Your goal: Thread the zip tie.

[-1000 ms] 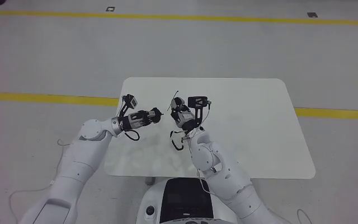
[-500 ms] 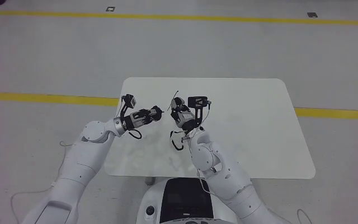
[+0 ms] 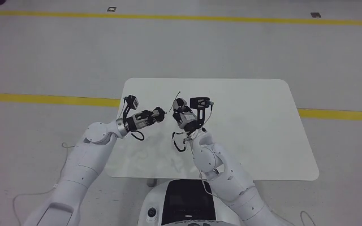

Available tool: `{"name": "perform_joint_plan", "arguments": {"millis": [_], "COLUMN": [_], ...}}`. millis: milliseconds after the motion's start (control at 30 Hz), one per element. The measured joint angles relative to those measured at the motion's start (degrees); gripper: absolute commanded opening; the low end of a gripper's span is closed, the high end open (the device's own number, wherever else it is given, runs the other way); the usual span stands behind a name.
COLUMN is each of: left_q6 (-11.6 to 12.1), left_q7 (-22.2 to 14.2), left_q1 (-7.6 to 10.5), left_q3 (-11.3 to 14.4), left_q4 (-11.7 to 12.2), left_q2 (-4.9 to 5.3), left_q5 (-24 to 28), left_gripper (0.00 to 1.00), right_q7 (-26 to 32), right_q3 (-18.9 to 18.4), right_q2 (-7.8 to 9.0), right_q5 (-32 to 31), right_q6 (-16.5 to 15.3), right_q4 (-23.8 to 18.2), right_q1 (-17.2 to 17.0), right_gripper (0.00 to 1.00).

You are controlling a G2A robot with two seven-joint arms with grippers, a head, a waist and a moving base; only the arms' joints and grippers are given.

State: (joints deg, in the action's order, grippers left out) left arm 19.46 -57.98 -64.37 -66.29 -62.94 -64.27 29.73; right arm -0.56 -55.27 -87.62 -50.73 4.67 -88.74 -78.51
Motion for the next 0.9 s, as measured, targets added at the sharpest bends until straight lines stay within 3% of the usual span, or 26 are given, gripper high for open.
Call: {"name": "perform_joint_plan", "arguments": {"millis": [267,900], "left_q6": [-0.38,0.02], "left_q7": [3.18,4.02], "left_q1": [-1.15,-1.09], "left_q3": [0.21,0.96], "left_q4": [-2.14,-2.62], "left_q2": [0.25,0.38], "left_q5": [-1.3,-0.78], "left_gripper": [0.0,0.0], "right_q7": [0.0,0.0], "right_q3": [0.0,0.0], "right_q2": [0.0,0.0], "right_q5": [0.0,0.0], "right_q6": [0.0,0.0], "right_q4": [0.0,0.0], "right_q1": [0.0,0.0], "right_gripper": [0.0,0.0]}}
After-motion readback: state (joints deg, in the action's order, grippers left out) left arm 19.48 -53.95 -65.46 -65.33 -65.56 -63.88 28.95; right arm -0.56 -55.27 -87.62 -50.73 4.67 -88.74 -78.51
